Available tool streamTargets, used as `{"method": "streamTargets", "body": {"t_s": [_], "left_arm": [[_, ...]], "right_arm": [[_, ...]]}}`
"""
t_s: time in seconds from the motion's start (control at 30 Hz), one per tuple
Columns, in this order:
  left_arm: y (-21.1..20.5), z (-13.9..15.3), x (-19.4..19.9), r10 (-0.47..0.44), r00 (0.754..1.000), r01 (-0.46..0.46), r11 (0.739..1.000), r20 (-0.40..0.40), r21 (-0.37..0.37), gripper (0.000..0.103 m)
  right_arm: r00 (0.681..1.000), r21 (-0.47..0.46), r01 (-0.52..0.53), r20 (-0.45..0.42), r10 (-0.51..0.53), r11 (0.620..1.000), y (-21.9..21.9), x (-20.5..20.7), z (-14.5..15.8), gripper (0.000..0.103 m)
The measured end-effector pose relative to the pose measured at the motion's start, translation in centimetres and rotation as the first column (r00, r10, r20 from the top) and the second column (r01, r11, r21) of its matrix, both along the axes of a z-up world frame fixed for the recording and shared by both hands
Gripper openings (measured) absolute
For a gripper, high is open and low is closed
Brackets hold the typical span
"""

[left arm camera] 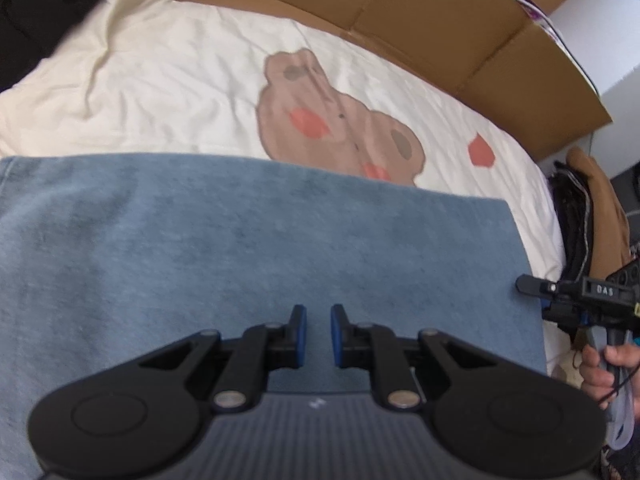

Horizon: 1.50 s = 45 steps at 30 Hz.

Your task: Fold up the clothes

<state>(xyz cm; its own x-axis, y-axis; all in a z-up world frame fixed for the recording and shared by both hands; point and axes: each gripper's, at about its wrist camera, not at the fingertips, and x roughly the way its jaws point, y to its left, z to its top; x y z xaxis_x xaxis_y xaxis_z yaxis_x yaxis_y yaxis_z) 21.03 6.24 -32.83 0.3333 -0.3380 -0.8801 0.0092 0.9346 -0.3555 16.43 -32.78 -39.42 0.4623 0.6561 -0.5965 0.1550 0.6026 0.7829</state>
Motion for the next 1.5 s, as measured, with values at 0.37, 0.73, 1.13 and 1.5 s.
{"method": "streamTargets", "body": {"t_s": [0.37,0.73,1.13,1.5], "left_arm": [[-1.2,-1.5,-2.1,-0.046,0.997,0.046,0.999,-0.064,-0.004,0.012],[-1.2,-0.9,-4.4,-0.121,0.985,0.12,0.993,-0.12,-0.014,0.011],[0.2,-1.4,-7.2,-0.163,0.977,0.15,0.984,-0.14,-0.098,0.009],[2.3,-2.3,-7.7,-0.123,0.983,0.095,0.976,-0.138,-0.197,0.007]], "right_arm": [[1.0,-0.019,-0.009,0.004,0.009,1.0,0.6,-2.2,2.0,0.007],[0.999,-0.091,-0.035,0.011,0.037,0.995,4.0,-1.7,8.1,0.006],[0.995,-0.176,-0.096,-0.013,0.095,0.98,8.6,0.5,15.9,0.006],[0.968,-0.298,-0.251,-0.055,0.246,0.921,16.7,4.1,22.0,0.006]]}}
